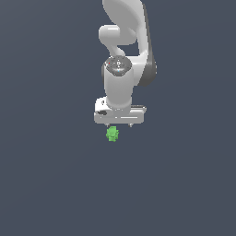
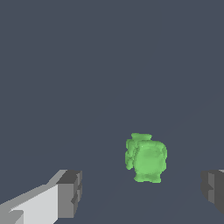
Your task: Pick up the object and move it to a goal position.
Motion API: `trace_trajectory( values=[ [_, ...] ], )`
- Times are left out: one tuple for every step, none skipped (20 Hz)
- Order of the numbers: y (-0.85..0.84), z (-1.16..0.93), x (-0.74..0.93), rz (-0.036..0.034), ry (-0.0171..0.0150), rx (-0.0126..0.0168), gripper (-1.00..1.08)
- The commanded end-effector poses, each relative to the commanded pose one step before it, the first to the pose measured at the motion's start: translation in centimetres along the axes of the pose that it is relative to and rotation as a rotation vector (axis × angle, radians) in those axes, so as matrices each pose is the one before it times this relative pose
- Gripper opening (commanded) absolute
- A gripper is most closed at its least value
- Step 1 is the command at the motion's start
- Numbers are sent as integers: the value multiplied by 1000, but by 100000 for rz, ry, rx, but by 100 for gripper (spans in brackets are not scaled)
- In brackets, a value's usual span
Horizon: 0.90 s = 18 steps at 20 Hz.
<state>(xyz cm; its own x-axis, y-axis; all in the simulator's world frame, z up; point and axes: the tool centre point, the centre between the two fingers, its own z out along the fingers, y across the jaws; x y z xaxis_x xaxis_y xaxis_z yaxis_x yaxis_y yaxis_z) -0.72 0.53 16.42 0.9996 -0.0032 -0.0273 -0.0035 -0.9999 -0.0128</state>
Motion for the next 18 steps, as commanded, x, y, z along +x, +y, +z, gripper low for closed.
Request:
trace_trajectory(
  values=[
    [1, 0, 0, 0, 0, 0, 100],
    [-23, -12, 1, -95, -2, 22, 100],
    [-56, -36, 2, -259, -8, 66, 100],
    [-94, -59, 4, -428, -13, 109, 100],
    [-134, -84, 6, -602, -18, 152, 100],
    [-170, -110, 9, -766, -22, 192, 100],
    [-199, -132, 13, -884, -26, 219, 100],
    [-167, -118, 14, -740, -23, 181, 100],
    [-130, -96, 13, -565, -19, 137, 100],
    [-90, -73, 11, -386, -16, 92, 100],
    [-48, -47, 8, -202, -11, 47, 100],
    [4, -16, 2, 0, 0, 0, 100],
    [18, 34, -4, 116, 2, -28, 100],
    [60, 75, -17, 201, 22, -43, 100],
    [73, 115, -31, 188, 41, -33, 100],
    [75, 162, -43, 186, 51, -29, 100],
    [115, 201, -57, 272, 73, -43, 100],
    [129, 247, -69, 324, 82, -53, 100]
  ],
)
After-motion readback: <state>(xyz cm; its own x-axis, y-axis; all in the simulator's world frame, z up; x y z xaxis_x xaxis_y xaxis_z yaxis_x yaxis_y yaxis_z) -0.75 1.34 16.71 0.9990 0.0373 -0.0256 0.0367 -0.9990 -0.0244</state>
